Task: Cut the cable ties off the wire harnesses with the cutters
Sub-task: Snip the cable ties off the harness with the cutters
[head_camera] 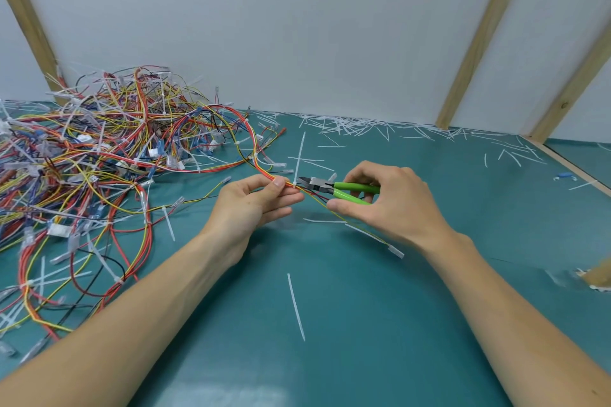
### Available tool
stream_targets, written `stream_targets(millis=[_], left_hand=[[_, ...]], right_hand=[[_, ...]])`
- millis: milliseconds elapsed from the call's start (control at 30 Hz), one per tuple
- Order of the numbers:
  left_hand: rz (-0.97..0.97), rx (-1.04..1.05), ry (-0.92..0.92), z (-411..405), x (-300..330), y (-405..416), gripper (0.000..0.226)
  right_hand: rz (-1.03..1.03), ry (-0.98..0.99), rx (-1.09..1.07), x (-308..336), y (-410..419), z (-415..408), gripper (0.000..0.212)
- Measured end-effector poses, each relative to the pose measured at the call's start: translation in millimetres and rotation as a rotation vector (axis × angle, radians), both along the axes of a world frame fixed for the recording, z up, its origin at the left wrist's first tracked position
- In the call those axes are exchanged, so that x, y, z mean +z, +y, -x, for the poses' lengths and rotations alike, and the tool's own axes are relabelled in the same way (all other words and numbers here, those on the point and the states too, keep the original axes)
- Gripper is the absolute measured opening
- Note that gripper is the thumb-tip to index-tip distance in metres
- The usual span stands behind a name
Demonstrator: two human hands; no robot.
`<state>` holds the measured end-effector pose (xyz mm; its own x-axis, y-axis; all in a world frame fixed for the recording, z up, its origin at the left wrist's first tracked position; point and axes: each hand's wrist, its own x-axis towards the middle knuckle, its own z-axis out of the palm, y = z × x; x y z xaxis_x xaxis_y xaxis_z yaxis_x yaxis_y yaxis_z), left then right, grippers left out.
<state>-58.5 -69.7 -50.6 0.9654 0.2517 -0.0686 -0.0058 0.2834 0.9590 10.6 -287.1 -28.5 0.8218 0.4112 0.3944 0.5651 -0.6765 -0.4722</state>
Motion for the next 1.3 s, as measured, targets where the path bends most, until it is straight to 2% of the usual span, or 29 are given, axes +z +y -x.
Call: stream_targets(millis=[1300], left_hand=[[-0.077,0.035,-0.049,0.8,-1.7,-0.2,0.015]], right_hand=[[0.039,0.007,0.005,3.8,-0.6,2.1,0.035]])
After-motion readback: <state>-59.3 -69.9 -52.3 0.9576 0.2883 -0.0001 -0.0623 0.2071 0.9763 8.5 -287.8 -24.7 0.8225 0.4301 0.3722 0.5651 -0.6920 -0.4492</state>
